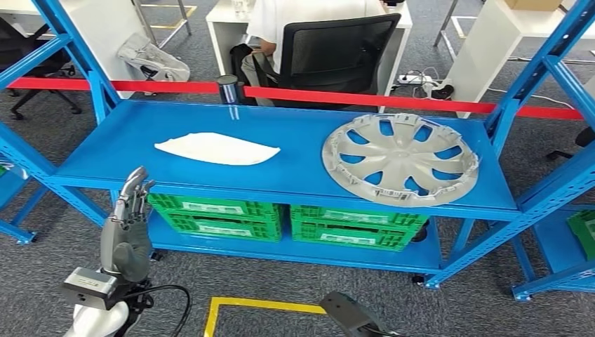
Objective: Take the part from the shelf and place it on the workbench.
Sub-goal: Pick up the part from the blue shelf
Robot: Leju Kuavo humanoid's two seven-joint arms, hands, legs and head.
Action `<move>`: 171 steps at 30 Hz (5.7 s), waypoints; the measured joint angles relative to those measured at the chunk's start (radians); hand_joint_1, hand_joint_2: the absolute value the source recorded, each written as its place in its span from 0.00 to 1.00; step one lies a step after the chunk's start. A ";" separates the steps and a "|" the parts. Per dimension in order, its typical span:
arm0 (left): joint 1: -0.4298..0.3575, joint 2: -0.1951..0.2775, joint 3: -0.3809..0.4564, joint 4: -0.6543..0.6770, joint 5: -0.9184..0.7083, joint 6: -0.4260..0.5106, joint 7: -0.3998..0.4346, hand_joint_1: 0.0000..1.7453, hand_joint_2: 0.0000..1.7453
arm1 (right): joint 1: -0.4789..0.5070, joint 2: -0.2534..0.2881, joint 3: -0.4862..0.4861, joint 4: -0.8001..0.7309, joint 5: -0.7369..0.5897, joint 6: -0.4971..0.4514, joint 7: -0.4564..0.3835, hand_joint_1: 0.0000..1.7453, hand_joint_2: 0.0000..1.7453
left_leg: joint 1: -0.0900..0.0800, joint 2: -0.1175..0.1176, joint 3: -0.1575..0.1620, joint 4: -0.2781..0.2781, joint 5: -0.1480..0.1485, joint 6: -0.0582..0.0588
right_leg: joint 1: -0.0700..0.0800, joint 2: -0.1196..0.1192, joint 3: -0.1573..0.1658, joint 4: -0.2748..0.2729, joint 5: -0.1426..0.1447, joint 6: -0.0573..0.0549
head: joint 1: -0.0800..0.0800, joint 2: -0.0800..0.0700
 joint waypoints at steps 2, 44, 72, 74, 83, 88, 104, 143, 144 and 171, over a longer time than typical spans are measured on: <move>0.000 0.000 0.000 0.000 -0.005 -0.001 -0.002 0.00 0.00 | 0.000 0.000 0.000 0.000 -0.001 0.003 -0.002 0.00 0.00 | -0.003 -0.001 0.000 0.001 -0.001 0.007 | -0.002 0.000 0.004 -0.007 0.004 0.007 | 0.000 0.000; 0.009 0.006 -0.001 -0.001 -0.035 0.005 -0.004 0.00 0.00 | 0.002 0.006 0.000 0.003 -0.016 0.029 -0.017 0.00 0.00 | -0.015 -0.005 -0.060 0.007 0.044 0.024 | -0.006 0.008 0.094 0.003 -0.076 0.023 | -0.001 0.000; 0.029 0.006 -0.001 -0.010 -0.056 -0.023 -0.013 0.00 0.00 | -0.005 0.006 0.007 0.018 -0.016 0.053 -0.014 0.00 0.00 | -0.014 -0.015 0.025 -0.013 -0.018 0.008 | 0.003 0.013 -0.024 0.010 0.011 0.003 | 0.001 0.000; 0.030 0.006 0.000 -0.010 -0.062 -0.034 0.024 0.00 0.00 | -0.005 0.006 0.008 0.018 -0.018 0.045 -0.016 0.00 0.00 | -0.014 -0.015 0.025 -0.013 -0.018 0.008 | 0.003 0.013 -0.023 0.010 0.011 0.003 | 0.001 0.000; 0.038 0.006 0.008 -0.010 -0.124 -0.004 0.155 0.00 0.00 | -0.005 0.013 0.008 0.018 -0.026 0.035 -0.026 0.00 0.00 | -0.015 -0.015 0.025 -0.012 -0.018 0.009 | -0.001 0.013 -0.022 0.008 0.011 0.005 | 0.001 0.000; 0.039 0.003 0.009 -0.029 -0.149 0.099 0.222 0.00 0.00 | -0.004 0.023 0.016 0.018 -0.011 0.043 -0.017 0.00 0.00 | -0.015 -0.015 0.025 -0.011 -0.019 0.009 | -0.001 0.013 -0.022 0.008 0.011 0.005 | 0.001 0.000; -0.028 0.037 -0.003 -0.065 0.053 -0.116 0.265 0.00 1.00 | -0.003 0.023 0.025 0.017 -0.019 0.049 0.009 0.00 0.00 | -0.015 -0.015 0.025 -0.011 -0.019 0.009 | -0.001 0.013 -0.022 0.008 0.011 0.005 | 0.001 0.000; -0.505 0.033 -0.282 0.544 -0.821 0.044 0.330 0.00 1.00 | -0.040 0.036 0.025 0.018 0.026 0.094 0.020 0.00 0.00 | -0.015 -0.014 0.025 -0.010 -0.018 0.009 | -0.001 0.014 -0.022 0.008 0.012 0.006 | 0.001 0.000; -0.511 0.031 -0.285 0.556 -0.824 0.041 0.332 0.00 1.00 | -0.040 0.036 0.025 0.018 0.026 0.094 0.020 0.00 0.00 | -0.015 -0.014 0.025 -0.010 -0.018 0.009 | -0.001 0.014 -0.022 0.008 0.012 0.006 | 0.001 0.000; -0.549 -0.006 -0.313 0.751 -0.839 -0.004 0.374 0.00 1.00 | -0.035 0.035 0.025 0.017 0.040 0.082 0.025 0.00 0.00 | -0.015 -0.014 0.025 -0.010 -0.018 0.009 | -0.001 0.014 -0.022 0.008 0.012 0.006 | 0.001 0.000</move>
